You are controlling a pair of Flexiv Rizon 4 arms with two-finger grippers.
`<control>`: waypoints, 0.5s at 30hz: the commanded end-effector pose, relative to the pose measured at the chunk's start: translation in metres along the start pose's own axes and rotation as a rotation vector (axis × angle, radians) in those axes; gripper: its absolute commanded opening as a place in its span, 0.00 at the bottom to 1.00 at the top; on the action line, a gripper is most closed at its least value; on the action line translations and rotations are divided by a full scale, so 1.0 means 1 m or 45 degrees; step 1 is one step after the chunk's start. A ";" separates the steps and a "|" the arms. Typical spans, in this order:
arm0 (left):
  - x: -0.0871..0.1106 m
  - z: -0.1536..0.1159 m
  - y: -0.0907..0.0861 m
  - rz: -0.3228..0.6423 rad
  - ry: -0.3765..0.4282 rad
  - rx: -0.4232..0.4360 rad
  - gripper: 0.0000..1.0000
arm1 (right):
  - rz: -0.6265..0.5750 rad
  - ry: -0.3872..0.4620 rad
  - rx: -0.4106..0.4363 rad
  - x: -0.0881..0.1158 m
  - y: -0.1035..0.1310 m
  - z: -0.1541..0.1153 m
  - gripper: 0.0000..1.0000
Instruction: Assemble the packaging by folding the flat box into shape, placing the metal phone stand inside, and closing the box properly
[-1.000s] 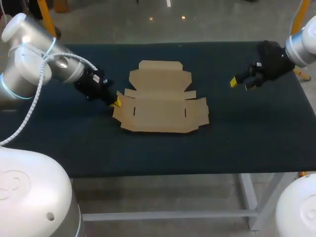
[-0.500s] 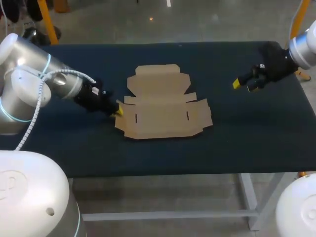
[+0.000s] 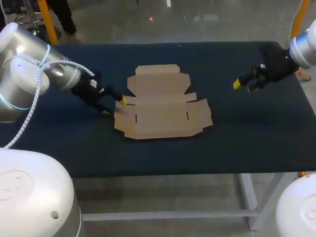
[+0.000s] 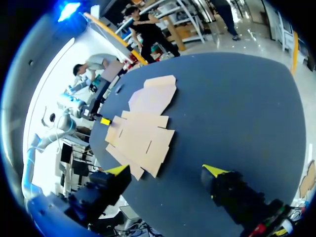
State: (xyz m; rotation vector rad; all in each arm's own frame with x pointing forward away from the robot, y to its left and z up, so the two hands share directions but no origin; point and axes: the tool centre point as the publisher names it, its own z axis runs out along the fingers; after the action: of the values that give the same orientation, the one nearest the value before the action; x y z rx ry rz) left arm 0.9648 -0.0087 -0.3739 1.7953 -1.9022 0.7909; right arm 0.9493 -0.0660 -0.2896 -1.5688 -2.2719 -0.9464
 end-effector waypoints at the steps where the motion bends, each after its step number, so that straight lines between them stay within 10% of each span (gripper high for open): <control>1: -0.008 0.006 -0.016 0.007 0.021 -0.174 1.00 | 0.001 0.012 0.014 -0.004 0.003 0.001 1.00; 2: -0.008 0.007 -0.017 0.008 0.026 -0.184 0.99 | 0.001 0.011 0.015 -0.004 0.004 0.001 1.00; 10: -0.006 0.017 -0.015 0.024 0.024 -0.242 0.00 | 0.010 0.005 0.018 -0.004 0.005 0.002 1.00; 15: -0.006 0.021 -0.009 0.022 0.007 -0.254 0.00 | 0.010 0.004 0.021 -0.004 0.005 0.002 1.00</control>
State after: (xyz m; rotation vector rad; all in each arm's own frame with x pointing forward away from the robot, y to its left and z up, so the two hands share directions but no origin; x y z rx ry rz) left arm 0.9744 -0.0160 -0.3925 1.6790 -1.9197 0.6416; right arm 0.9543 -0.0657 -0.2924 -1.5748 -2.2662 -0.9301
